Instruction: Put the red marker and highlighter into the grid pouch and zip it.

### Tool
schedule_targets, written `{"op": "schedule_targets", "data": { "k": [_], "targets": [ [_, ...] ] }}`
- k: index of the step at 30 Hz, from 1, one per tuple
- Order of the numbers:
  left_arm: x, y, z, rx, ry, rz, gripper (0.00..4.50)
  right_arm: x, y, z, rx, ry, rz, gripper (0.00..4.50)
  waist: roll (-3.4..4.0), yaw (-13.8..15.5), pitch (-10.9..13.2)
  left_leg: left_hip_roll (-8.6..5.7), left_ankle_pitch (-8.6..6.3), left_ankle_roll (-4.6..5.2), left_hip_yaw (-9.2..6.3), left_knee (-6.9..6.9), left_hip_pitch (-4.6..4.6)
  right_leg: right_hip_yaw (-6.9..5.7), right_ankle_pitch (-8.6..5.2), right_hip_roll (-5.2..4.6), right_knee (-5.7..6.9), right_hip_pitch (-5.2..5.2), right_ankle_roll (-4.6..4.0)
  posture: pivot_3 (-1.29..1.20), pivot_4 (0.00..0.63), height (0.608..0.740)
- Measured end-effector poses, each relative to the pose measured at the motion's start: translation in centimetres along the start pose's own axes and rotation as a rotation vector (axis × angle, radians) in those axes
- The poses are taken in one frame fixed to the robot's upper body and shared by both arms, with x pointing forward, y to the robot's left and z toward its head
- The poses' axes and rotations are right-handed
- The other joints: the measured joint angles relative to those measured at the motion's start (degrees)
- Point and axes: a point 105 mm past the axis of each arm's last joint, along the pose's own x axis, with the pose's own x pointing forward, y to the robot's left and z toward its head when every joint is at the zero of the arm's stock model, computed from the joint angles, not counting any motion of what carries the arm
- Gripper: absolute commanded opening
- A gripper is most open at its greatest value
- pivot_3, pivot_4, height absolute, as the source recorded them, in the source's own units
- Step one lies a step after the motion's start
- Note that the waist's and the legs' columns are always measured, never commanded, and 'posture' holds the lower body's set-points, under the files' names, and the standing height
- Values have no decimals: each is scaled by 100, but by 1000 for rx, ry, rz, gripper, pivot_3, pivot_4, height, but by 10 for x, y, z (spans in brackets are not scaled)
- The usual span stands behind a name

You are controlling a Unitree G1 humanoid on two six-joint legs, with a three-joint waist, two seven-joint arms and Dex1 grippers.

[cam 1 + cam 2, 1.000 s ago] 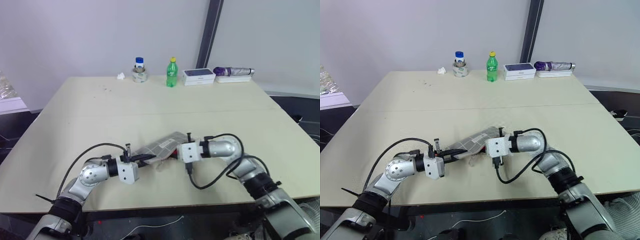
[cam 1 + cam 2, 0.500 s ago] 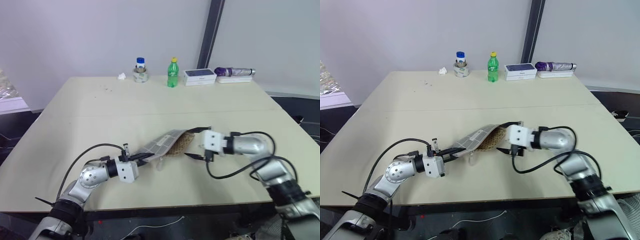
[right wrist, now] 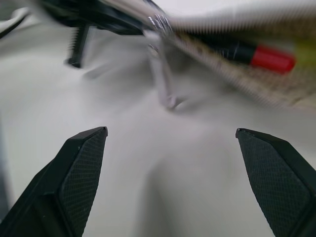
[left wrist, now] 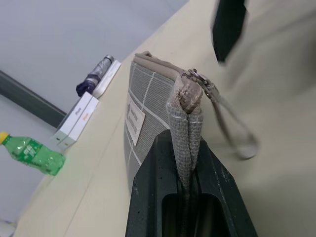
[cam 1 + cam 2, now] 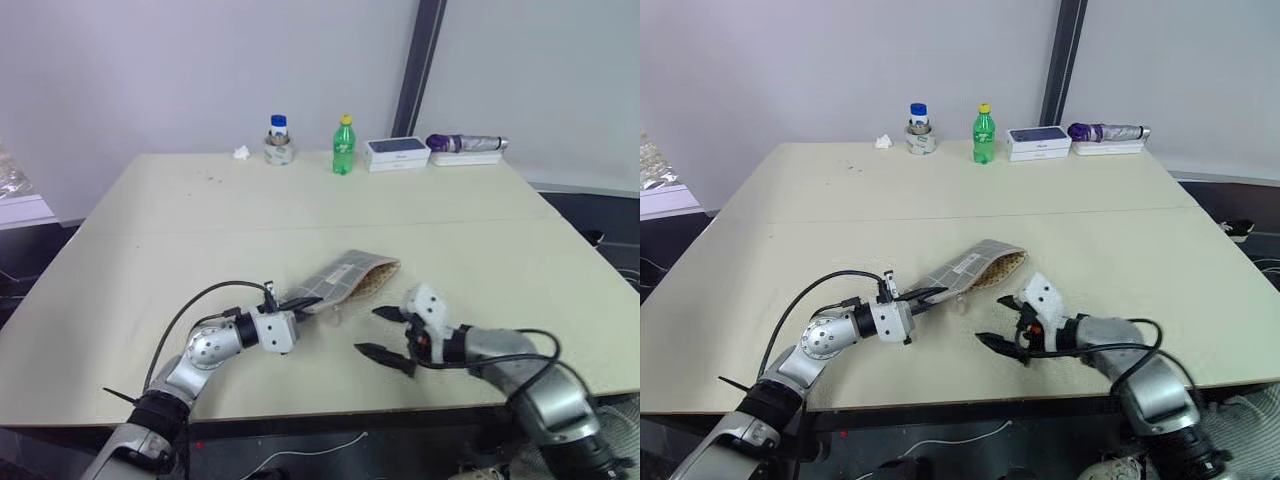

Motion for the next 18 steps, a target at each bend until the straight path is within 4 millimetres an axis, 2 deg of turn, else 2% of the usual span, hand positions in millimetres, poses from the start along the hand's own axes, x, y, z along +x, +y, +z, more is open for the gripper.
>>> {"op": "schedule_targets", "data": {
  "k": [2, 6, 7, 10, 13, 15, 16, 18],
  "targets": [
    [2, 3, 5, 13, -14, 4, 0, 14, 3, -1, 66, -19, -11, 4329, 0, -1, 0, 0, 0, 0, 0, 0, 0, 0, 0, 0, 0, 0, 0, 0, 150, 740],
    [8, 7, 9, 8, -19, 16, 0, 40, 3, 18, 163, -118, -15, 4329, 0, 1, 0, -1, 0, -1, 0, 0, 0, 0, 0, 2, 1, 1, 0, 0, 150, 740],
    [10, 8, 11, -3, -24, 25, 0, 45, 1, 23, 164, -131, -16, 4097, 0, 10, 0, -1, 0, 0, 0, 1, -1, 0, 0, 1, 1, 2, 0, 0, 150, 740],
    [15, 12, 19, -9, -47, 45, 0, 59, 1, 34, 163, -155, -8, 3024, 0, 13, 0, 0, 0, -1, 0, 0, -2, 0, 0, 1, 0, 0, 0, 0, 150, 740],
    [13, 11, 22, 0, -51, 42, 0, 60, -1, 30, 148, -137, -11, 1348, 0, 2, 0, -1, 0, 0, 2, -3, -2, 0, 0, 1, -1, -1, 0, 0, 150, 740],
    [9, 5, 18, -8, -31, 32, 0, 53, -10, 22, 111, -93, -31, 291, 0, 7, 0, -2, 0, 0, 2, -2, -2, 0, 0, 1, -1, -1, 0, 0, 150, 740],
    [7, 3, 16, -11, -21, 28, 0, 49, -16, 18, 100, -72, -42, 93, 0, 8, 0, -2, 0, 0, 2, -2, -2, 0, 0, 1, -1, -1, 0, 0, 150, 740],
    [3, 1, 13, -13, -6, 22, 0, 38, -27, 12, 86, -42, -64, 93, 0, 5, 0, -1, 0, 0, 2, -2, -2, 0, 0, 1, 0, -1, 0, 0, 150, 740]
  ]
}}
